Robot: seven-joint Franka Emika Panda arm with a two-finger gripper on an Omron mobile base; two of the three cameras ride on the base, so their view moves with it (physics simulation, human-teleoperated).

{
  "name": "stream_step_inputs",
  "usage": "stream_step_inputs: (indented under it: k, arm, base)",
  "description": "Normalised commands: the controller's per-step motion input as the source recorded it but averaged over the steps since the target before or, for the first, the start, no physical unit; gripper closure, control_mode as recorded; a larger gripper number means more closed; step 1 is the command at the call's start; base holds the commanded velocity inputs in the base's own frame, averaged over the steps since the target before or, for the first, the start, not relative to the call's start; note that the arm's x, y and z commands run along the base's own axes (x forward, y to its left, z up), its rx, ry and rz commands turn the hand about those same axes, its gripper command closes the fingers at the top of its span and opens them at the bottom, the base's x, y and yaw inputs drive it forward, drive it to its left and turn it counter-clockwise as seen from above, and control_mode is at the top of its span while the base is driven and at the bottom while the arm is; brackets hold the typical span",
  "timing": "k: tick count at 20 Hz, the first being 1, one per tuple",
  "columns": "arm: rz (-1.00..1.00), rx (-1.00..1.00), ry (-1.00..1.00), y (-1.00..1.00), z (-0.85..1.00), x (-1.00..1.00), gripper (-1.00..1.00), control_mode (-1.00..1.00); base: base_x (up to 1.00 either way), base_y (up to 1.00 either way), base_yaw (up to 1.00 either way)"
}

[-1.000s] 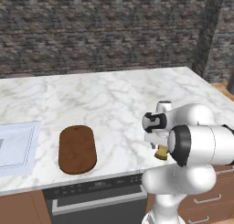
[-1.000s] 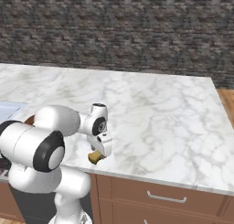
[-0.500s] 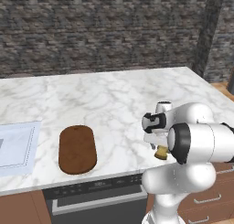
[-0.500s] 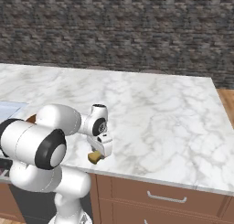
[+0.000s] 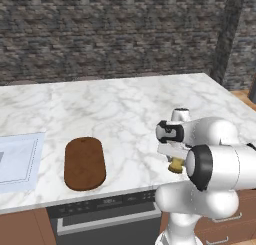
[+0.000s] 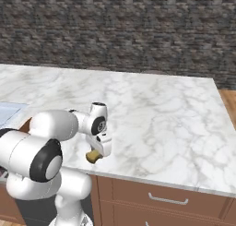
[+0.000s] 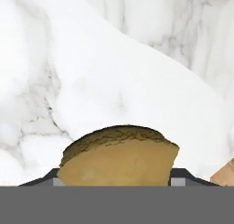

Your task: Pick up the sponge from the counter and clean the cutting board by briefly scrubbing or pressing down on the cutting board. Once finished, release the sponge.

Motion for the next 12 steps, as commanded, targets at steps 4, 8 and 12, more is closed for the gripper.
stream_step_inputs:
  k: [4, 8, 12]
  arm:
    - [0.0, -0.08, 0.0, 0.78, 0.71, 0.0, 1.0, -1.0]
    - [0.04, -0.1, 0.0, 0.99, 0.56, 0.0, 1.0, -1.0]
    - [0.21, -0.1, 0.09, 1.0, 0.24, 0.0, 1.0, -1.0]
  base:
    - [0.0, 0.0, 0.0]
    - [0.0, 0.0, 0.0]
    - [0.0, 0.0, 0.0]
